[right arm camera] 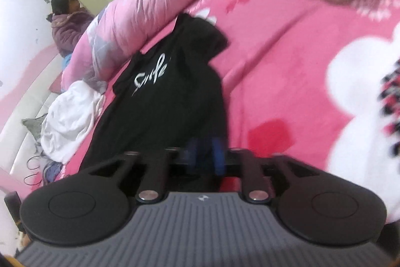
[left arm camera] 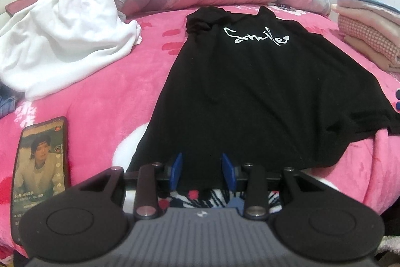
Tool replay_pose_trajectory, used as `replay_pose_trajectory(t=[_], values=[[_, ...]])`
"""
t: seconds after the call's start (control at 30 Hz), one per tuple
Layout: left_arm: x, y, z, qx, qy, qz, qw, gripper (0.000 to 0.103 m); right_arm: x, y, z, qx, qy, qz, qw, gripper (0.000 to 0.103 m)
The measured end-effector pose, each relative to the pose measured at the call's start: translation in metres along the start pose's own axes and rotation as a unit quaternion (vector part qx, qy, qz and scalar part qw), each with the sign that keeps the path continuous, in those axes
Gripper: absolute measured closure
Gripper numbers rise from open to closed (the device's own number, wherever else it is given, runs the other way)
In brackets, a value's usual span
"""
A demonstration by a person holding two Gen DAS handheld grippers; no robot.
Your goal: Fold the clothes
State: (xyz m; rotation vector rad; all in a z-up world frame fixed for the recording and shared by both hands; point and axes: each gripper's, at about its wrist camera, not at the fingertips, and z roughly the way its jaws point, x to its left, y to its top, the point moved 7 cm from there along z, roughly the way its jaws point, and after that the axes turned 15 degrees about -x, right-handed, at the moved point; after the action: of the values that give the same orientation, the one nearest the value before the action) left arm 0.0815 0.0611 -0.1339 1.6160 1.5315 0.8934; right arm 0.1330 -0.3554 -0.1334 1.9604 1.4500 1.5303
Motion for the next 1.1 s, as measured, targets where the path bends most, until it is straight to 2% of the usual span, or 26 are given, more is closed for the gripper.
replay_pose_trajectory(t=[0.03, 0.17, 0.3, 0.47, 0.53, 0.67, 0.7, 0.8, 0.97, 1.1], values=[[0.000, -0.001, 0.000, -0.002, -0.001, -0.002, 1.0000, 0.065, 0.004, -0.004, 0.004, 0.005, -0.003, -0.008, 1.000, 0.044], [0.002, -0.003, 0.000, -0.012, -0.005, -0.014, 0.9998, 0.064, 0.020, -0.018, 0.014, 0.029, -0.004, -0.037, 0.999, 0.042], [0.005, -0.005, 0.000, -0.020, -0.011, -0.023, 0.9995, 0.064, 0.038, -0.026, 0.013, 0.037, 0.002, -0.084, 0.996, 0.047], [0.007, -0.007, -0.001, -0.025, -0.018, -0.029, 0.9991, 0.064, 0.048, -0.026, 0.012, 0.033, 0.004, -0.094, 0.995, 0.048], [0.008, -0.007, -0.001, -0.027, -0.019, -0.033, 0.9989, 0.064, 0.048, -0.030, 0.016, 0.044, 0.002, -0.096, 0.994, 0.057], [0.009, -0.008, 0.000, -0.030, -0.021, -0.038, 0.9986, 0.064, 0.053, -0.040, 0.020, 0.052, -0.007, -0.133, 0.990, 0.093], [0.009, -0.008, 0.000, -0.030, -0.021, -0.039, 0.9986, 0.064, 0.054, -0.040, 0.018, 0.050, -0.006, -0.137, 0.989, 0.096], [0.010, -0.008, 0.000, -0.027, -0.021, -0.041, 0.9986, 0.064, 0.059, -0.029, 0.006, 0.021, -0.002, -0.151, 0.988, 0.098], [0.009, -0.005, -0.004, -0.017, -0.020, -0.038, 0.9989, 0.065, 0.070, 0.010, -0.033, -0.041, 0.010, -0.170, 0.985, 0.099], [0.007, -0.007, -0.010, -0.014, -0.022, -0.031, 0.9992, 0.065, 0.064, 0.015, -0.045, -0.039, 0.004, -0.186, 0.982, 0.099]])
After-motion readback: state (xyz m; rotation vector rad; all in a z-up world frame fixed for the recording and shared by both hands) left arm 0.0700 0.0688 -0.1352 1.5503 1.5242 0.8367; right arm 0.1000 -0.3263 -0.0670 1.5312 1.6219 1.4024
